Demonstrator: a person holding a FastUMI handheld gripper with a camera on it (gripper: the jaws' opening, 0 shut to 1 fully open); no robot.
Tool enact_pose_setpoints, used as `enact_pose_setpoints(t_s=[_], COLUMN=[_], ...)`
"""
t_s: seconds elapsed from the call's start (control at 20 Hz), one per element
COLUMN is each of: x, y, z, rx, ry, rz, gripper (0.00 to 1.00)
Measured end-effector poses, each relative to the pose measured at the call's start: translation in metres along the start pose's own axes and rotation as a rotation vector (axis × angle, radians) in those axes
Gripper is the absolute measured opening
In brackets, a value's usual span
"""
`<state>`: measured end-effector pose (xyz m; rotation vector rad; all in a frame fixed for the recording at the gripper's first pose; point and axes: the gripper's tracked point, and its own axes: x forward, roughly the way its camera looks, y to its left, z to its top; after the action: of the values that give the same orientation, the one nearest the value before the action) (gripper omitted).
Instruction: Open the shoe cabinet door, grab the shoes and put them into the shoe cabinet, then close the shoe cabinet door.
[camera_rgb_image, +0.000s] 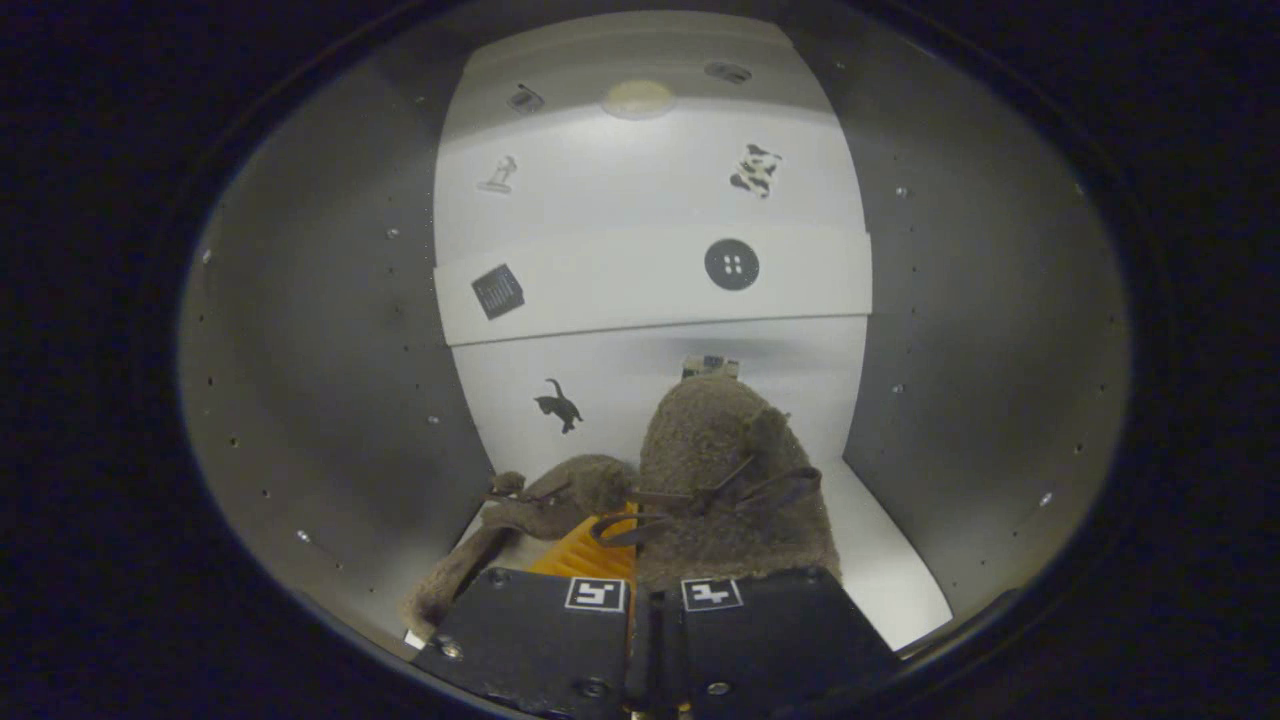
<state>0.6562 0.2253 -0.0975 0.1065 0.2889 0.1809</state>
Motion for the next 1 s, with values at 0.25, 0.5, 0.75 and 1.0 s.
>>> enact_pose_setpoints(t_s=[0.25, 0.5, 0.75, 1.0], x=[0.019, 0.030, 0.026, 0.005], y=[-0.017, -0.017, -0.010, -0.007], z=[-0.011, -0.027, -0.032, -0.024], rx=[0.023, -0.032, -0.026, 0.017], ry=[0.090, 0.223, 0.253, 0.209], rz=[-0.071, -0.097, -0.098, -0.084], gripper=[0.08, 0.13, 0.34, 0.53])
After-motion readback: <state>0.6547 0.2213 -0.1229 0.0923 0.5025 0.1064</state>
